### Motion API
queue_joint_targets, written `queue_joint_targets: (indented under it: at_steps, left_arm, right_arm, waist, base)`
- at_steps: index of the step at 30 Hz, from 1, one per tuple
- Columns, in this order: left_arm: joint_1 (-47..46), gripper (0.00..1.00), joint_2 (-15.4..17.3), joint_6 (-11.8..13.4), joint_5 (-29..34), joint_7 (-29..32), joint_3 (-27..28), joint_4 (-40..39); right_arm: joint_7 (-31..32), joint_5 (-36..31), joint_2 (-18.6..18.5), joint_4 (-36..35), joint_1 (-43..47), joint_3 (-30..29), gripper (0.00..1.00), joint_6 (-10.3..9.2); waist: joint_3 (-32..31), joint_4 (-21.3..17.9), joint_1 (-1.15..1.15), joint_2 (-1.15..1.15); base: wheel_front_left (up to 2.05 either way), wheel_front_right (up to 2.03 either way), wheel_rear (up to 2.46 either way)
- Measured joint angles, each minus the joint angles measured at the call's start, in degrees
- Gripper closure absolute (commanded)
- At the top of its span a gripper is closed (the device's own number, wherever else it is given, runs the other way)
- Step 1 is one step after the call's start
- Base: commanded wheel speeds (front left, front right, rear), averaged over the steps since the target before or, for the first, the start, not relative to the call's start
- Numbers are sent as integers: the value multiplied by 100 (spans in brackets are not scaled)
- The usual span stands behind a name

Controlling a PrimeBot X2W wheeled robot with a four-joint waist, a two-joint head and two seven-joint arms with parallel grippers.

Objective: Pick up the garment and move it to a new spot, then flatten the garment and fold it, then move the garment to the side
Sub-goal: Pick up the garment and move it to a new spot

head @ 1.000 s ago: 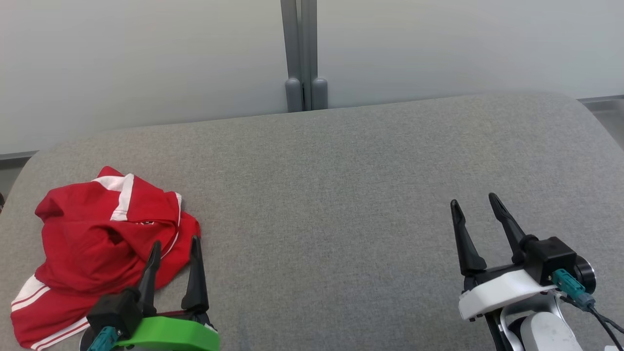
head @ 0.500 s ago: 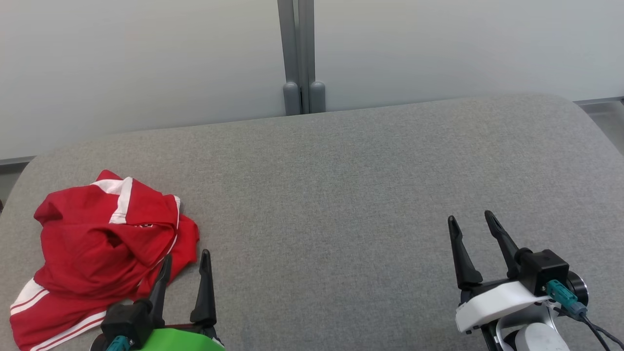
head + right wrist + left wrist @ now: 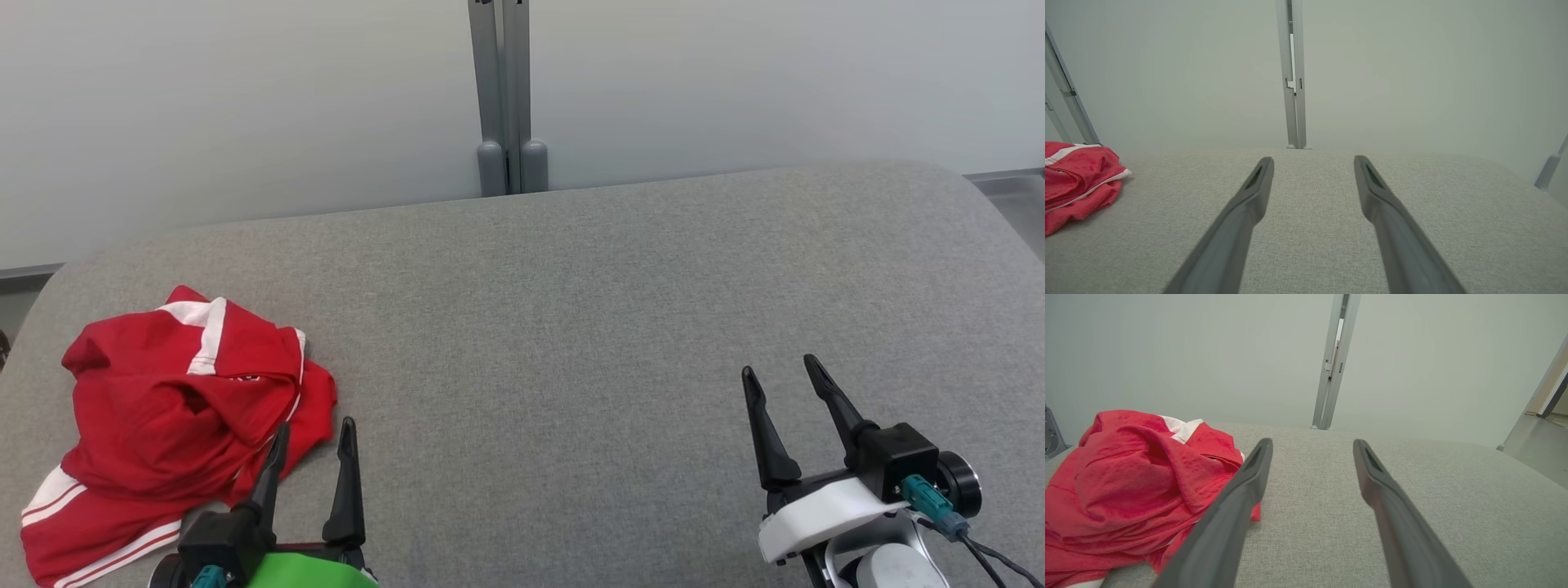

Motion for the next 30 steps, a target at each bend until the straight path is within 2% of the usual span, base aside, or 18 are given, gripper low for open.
queue_joint_targets:
  at_steps: [7, 13, 22, 30]
  left_arm:
    - [1, 0, 0, 43, -67, 0, 13, 35]
    - [-5, 0, 0, 102, -67, -9, 82, 53]
    - [5, 0, 0, 179, -10, -10, 308, 46]
    - [46, 0, 1, 141, 110, -10, 450, 5]
  right_arm:
    - [0, 63, 0, 46, 0, 15, 0, 0]
    - [-1, 147, 0, 66, 5, 112, 0, 0]
    - [-1, 382, -1, 145, 13, 449, 0, 0]
    - [-2, 597, 0, 202, 18, 691, 0, 0]
  waist:
    - [-4, 41, 0, 0]
    - [-7, 226, 0, 0]
    - [-31, 803, 0, 0]
    - [-65, 1424, 0, 0]
  base:
    - [0, 0, 0]
    - [0, 0, 0]
    - [0, 0, 0]
    - [0, 0, 0]
